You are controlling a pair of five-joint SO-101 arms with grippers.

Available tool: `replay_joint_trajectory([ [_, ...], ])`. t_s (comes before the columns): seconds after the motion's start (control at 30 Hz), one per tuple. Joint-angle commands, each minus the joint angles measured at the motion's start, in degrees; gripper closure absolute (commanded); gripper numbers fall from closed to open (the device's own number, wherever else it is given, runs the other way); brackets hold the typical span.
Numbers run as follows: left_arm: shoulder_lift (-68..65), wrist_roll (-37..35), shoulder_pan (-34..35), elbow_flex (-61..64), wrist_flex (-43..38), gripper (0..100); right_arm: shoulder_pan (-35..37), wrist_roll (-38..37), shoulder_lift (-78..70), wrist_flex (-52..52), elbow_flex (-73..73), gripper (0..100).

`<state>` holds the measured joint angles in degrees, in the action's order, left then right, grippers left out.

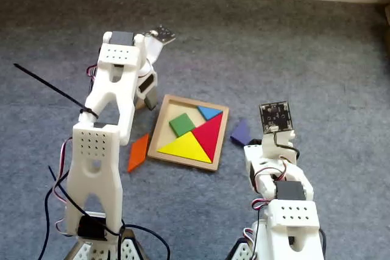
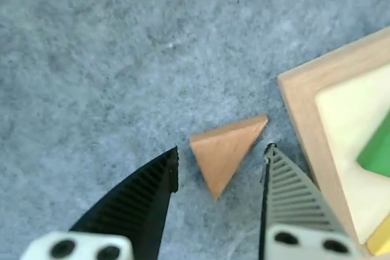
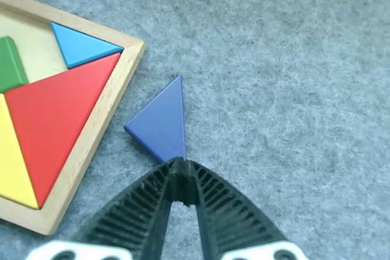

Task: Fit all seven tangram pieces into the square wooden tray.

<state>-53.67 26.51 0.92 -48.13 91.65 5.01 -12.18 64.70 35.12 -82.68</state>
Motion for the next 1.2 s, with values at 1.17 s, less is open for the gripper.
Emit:
replay_joint_trajectory([
  [1.17,1.7,3.2,-3.6,-13.6,10.3,95,-0.7,-0.7,1.2,-1.4,0.1,98.8],
])
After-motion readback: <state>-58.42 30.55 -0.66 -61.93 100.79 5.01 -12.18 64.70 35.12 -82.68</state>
